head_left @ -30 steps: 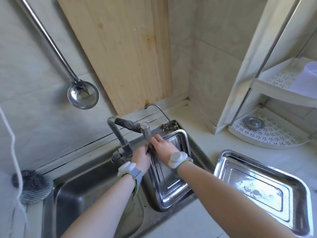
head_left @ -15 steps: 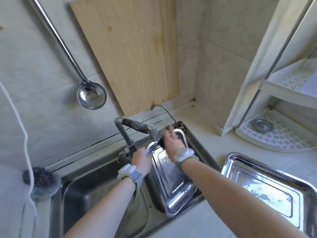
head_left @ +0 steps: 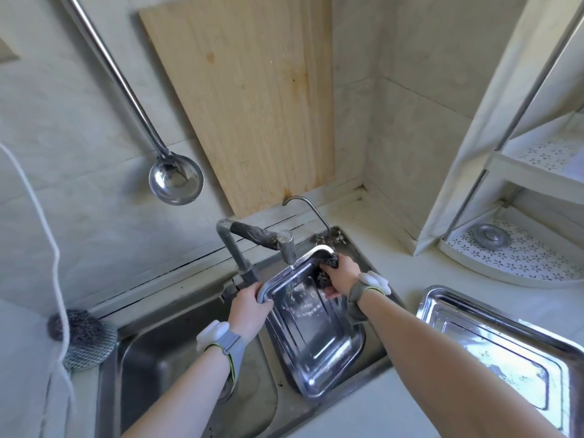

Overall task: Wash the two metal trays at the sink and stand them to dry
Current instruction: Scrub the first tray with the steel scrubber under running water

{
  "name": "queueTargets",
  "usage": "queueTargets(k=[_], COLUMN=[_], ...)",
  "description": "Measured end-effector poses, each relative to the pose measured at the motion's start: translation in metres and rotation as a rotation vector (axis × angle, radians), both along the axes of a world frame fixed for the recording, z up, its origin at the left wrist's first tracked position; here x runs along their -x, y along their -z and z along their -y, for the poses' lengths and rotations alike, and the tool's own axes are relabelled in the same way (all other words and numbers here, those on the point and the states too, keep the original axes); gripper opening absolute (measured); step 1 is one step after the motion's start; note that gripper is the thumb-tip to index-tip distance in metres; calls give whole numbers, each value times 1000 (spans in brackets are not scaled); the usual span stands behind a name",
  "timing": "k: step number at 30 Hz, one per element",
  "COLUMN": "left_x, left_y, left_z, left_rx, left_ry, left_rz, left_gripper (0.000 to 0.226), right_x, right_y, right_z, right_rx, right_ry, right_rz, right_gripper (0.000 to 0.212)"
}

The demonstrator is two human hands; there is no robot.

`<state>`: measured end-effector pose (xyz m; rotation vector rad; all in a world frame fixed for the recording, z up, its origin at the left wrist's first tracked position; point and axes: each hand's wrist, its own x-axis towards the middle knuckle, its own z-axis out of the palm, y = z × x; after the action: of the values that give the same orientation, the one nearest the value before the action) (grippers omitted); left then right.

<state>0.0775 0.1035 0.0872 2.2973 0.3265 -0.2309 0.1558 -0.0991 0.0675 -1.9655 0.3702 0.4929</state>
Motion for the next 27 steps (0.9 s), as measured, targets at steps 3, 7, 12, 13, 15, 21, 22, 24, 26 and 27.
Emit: queueTargets(k=[3,7,12,13,15,21,22,24,26,27], left_x=[-14,-23,-11,-10,-13,-16,-14,-8,-5,-4], left_y=[-3,-7,-12,-12,-7,-12,-14,-20,-18,-15], left_z=[4,17,5,7,15,9,4,1,2,2], left_rx=[-62,-199,-82,-68,-42,8,34,88,111,148], left_ry=[26,-55,-157,-154,-165,-235,-242,-211,-185,-206], left_rz=[-47,16,60,59,37,65,88,127,110,104], left_gripper=[16,25,34,34,35,42,42,41,34,32], right_x=[-4,-4,8,7,0,-22,-19,-13,-11,-11], right_y=[-13,-28,6,14,14,18,26,48,62,69], right_z=[-17,-47,33,36,6,-9,14,57,74,75], right_rx=[161,216,630,677,629,425,483,493,457,425], right_ry=[-167,-362,-179,-117,-185,-348,-249,-73,-31,-13], right_rz=[133,276,-138,-165,-1,311,210,50,-39,-77], right_gripper=[25,18,42,43,50,52,42,28,34,37])
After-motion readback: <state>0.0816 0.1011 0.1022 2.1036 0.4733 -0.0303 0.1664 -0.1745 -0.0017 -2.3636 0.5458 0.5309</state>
